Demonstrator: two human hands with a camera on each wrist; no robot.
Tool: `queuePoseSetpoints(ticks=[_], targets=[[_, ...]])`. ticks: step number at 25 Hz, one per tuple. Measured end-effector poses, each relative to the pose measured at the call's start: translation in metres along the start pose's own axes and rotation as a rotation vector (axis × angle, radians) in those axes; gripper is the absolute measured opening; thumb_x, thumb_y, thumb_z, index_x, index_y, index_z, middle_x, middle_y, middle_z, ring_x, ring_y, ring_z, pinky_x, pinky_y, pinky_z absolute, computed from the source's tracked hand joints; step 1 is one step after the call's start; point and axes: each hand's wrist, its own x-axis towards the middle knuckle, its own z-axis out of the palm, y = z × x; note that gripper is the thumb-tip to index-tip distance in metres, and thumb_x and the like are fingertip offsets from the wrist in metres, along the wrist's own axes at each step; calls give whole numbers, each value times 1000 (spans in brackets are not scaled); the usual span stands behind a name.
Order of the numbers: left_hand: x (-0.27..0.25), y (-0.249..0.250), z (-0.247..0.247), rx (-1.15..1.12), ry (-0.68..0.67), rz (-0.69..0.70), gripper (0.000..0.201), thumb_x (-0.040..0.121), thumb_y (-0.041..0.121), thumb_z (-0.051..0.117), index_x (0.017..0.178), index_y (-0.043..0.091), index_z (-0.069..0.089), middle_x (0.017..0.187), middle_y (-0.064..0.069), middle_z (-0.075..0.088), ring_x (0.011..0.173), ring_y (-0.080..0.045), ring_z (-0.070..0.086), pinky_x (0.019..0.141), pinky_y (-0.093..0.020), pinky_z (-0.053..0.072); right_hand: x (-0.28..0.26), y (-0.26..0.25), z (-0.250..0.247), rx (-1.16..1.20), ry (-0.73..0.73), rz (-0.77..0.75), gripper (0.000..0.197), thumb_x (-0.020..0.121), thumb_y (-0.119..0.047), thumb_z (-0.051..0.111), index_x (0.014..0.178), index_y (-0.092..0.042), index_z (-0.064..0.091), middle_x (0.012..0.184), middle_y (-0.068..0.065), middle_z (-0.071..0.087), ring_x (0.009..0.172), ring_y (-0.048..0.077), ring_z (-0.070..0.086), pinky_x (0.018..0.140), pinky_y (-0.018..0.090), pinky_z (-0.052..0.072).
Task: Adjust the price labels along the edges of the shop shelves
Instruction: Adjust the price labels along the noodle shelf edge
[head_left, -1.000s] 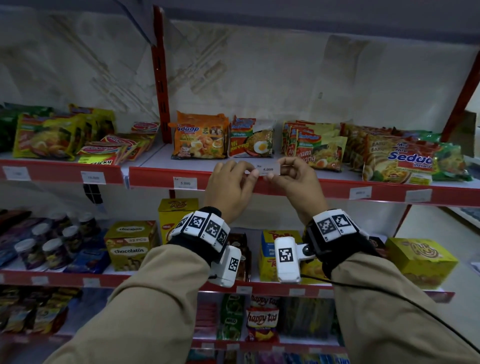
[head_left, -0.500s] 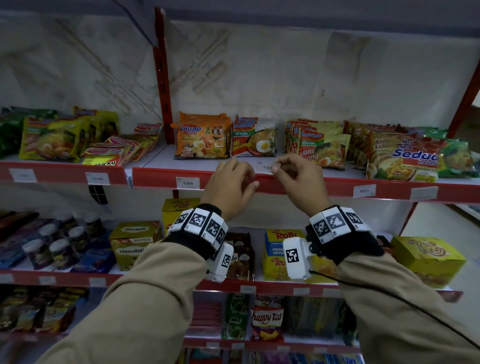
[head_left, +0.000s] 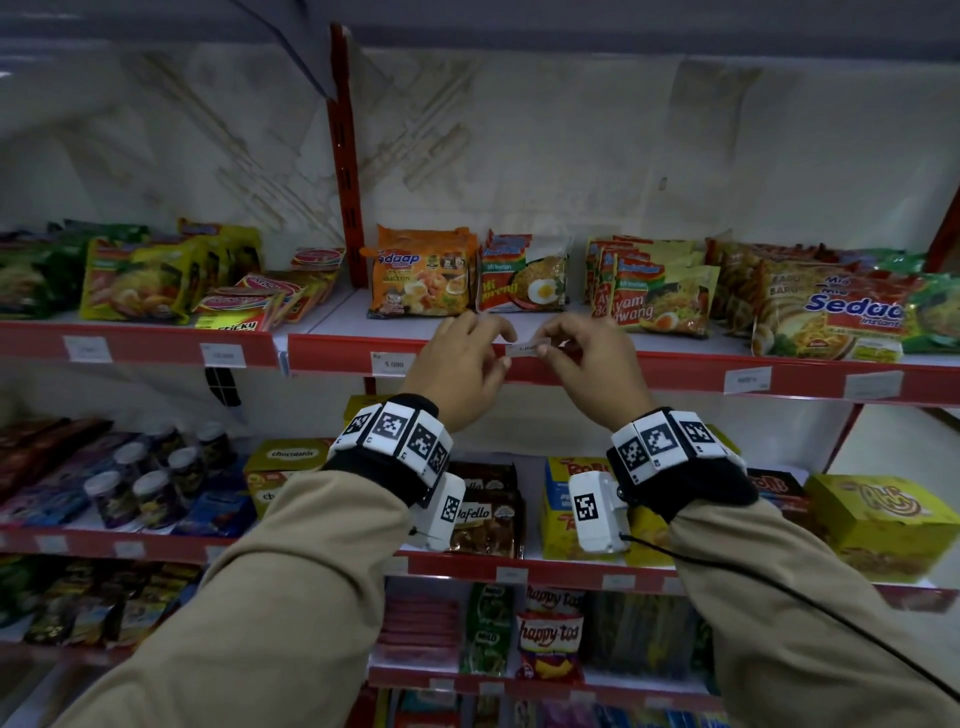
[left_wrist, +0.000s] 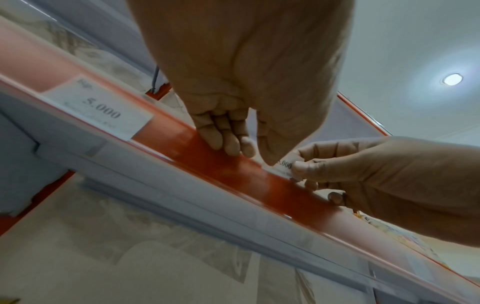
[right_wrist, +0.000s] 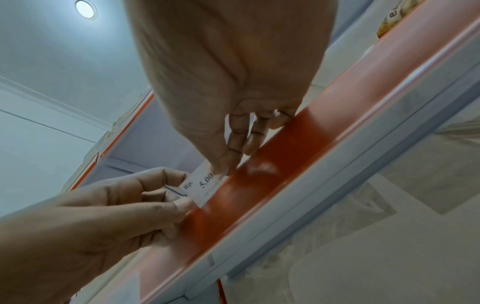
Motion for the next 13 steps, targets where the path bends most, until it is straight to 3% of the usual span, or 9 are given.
queuePoseSetpoints(ticks=[6,13], targets=[[1,-1,2,-3,13,-26,18,96,28,51,113,21,54,104,-2,49,102,-22,43,81,-36,41,0,-1,-1,-2,59,-48,9,91,-21,60,93,-22,68,90,-5,66,88,22,53,85,49,44],[0,1,4,87,31,-5,20,96,26,51,108,13,61,97,-9,47,96,-27,43,77,-43,42,-1,0,-7,-164,-73,-119,11,87,-24,64,97,-20,66,90,-1,62,90,23,50,84,42,42]])
